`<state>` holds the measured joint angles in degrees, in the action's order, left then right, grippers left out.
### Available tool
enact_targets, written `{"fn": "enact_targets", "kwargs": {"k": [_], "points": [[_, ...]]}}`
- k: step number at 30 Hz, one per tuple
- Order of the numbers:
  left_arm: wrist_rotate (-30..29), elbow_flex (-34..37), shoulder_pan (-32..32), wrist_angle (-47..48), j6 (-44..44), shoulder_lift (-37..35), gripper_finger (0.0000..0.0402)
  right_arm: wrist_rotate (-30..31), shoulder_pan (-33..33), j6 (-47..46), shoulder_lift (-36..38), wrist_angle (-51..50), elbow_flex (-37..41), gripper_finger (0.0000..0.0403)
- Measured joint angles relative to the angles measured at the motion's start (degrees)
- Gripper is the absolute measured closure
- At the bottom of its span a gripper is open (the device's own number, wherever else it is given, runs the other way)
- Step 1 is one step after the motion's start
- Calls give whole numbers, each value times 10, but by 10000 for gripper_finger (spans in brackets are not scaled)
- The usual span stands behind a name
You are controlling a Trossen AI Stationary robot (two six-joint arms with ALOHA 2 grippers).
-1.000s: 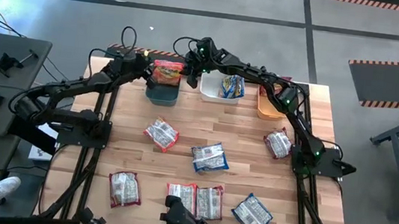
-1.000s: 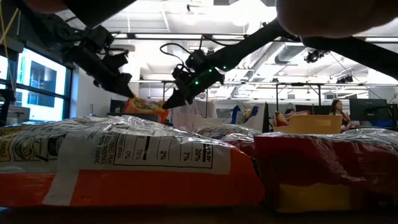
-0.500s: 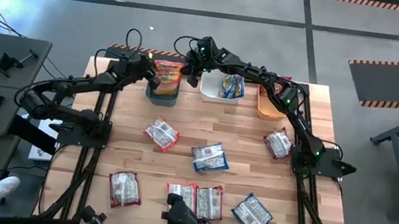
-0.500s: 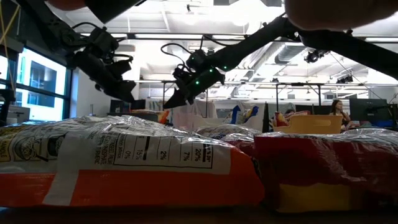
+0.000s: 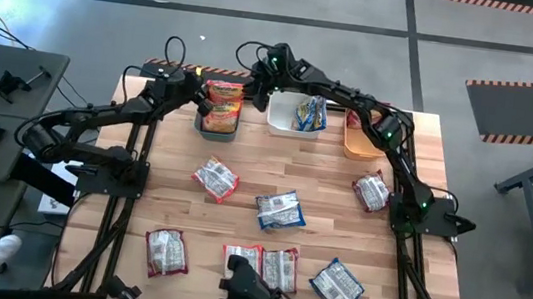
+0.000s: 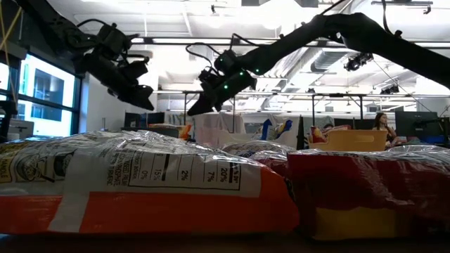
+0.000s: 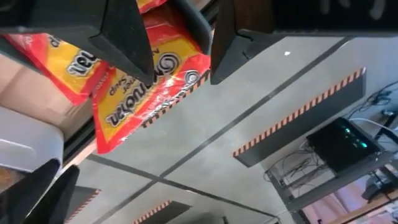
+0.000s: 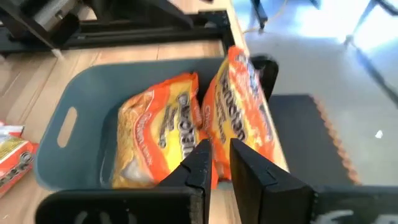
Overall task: Sort Maruchan noodles
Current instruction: Put the right red noodle pack into the yellow bin
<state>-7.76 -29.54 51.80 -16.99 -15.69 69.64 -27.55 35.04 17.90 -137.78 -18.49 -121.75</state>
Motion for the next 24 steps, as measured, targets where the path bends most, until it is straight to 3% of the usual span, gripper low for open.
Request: {"fn": "enact_targets", "kwargs": {"k": [9,18,24], "points": [[28,0,0,0,35,-1,302,-27,7,-102,-1,-86,0,369],[65,0,-2,1,61,-1,326,-25,1,-97,-1,-58,0,291],[122,0,-2,2,61,-1,344,-16,5,-46,3,-64,0,293]]}}
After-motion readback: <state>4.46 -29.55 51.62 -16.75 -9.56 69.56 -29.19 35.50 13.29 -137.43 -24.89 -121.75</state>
